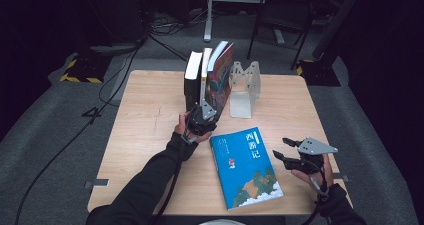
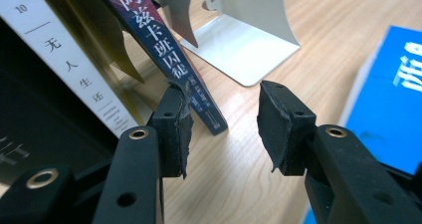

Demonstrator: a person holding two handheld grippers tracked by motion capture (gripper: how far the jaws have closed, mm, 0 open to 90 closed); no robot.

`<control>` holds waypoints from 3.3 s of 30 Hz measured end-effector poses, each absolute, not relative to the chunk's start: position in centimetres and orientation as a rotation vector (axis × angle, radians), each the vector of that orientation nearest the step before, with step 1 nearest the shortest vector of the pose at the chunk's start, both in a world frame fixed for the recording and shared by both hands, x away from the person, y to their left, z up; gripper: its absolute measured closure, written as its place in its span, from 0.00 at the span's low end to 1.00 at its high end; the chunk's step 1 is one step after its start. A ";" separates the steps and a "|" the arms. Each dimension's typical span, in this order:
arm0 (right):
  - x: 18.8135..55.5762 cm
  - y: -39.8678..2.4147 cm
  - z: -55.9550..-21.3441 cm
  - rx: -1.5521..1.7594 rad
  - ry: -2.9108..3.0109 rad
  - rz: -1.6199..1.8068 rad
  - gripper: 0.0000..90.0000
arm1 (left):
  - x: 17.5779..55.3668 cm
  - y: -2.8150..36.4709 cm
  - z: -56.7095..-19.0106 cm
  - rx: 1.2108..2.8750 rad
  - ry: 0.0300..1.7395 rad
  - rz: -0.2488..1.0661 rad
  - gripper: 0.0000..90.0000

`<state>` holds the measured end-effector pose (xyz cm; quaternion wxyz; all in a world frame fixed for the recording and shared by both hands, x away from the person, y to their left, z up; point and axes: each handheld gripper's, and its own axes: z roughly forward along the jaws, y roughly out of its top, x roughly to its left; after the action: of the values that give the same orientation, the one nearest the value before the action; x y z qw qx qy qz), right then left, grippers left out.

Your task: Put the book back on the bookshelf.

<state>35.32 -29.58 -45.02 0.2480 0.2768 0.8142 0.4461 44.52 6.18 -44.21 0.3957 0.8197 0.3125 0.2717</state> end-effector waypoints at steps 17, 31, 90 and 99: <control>34.6 -28.8 -45.1 0.711 2.272 1.196 0.43 | 41.1 9.6 -45.6 2.180 0.705 0.611 0.52; 33.4 -29.1 -45.6 0.708 2.432 1.215 0.41 | 36.7 11.0 -47.2 2.304 0.608 0.482 0.45; 31.6 -26.2 -47.3 0.546 2.810 1.313 0.34 | 43.5 5.9 -50.0 2.293 0.646 0.555 0.52; 31.6 -28.3 -46.0 0.547 2.738 1.277 0.32 | 44.5 5.3 -49.6 2.313 0.631 0.528 0.46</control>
<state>31.55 -28.34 -45.96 0.0360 0.1779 0.8912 0.4156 44.46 5.31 -49.64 0.3366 0.8872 0.2419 0.2024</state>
